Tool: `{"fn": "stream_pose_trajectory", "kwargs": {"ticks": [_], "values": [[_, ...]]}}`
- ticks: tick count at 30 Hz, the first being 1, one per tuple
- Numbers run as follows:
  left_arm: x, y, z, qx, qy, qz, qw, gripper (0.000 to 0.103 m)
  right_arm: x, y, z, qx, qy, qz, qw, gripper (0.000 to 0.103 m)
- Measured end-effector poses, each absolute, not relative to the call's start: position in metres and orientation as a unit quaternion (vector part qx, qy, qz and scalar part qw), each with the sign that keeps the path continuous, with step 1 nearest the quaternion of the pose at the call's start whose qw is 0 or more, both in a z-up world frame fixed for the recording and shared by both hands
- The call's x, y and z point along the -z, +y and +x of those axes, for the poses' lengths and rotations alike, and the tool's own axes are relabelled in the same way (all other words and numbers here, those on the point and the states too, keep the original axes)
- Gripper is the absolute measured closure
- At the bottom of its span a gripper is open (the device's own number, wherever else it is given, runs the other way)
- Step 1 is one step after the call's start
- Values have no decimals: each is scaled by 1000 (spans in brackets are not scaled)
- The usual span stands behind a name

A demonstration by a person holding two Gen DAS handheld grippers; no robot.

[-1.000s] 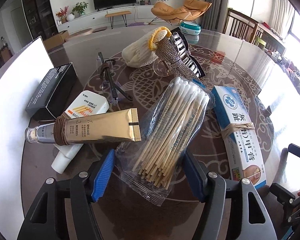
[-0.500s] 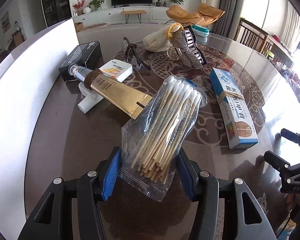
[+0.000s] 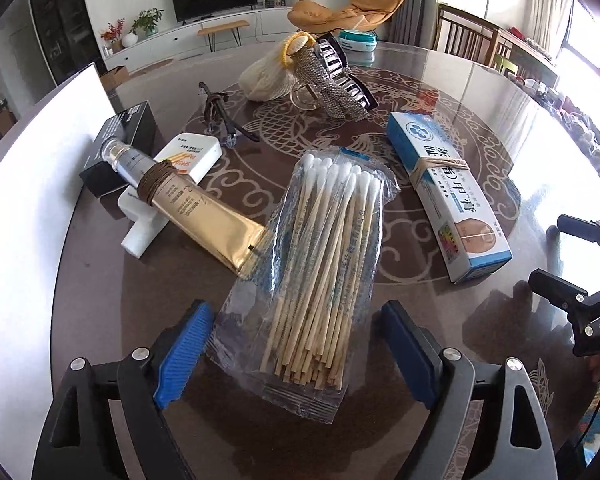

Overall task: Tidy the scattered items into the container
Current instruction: 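Grasp the cotton swab bag with the left gripper and lift it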

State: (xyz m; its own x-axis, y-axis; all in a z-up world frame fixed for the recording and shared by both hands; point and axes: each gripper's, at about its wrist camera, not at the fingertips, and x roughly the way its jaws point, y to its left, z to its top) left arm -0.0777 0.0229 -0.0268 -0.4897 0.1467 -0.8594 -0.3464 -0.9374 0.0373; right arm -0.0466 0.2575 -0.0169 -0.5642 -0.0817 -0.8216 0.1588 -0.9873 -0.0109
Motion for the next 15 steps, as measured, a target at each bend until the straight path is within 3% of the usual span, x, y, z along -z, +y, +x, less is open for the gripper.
{"fn": "stream_pose_trajectory", "kwargs": {"ticks": [15], "values": [[26, 42, -107, -849, 101, -492, 162, 8, 17, 257, -48, 884, 41, 462, 67, 0]]}}
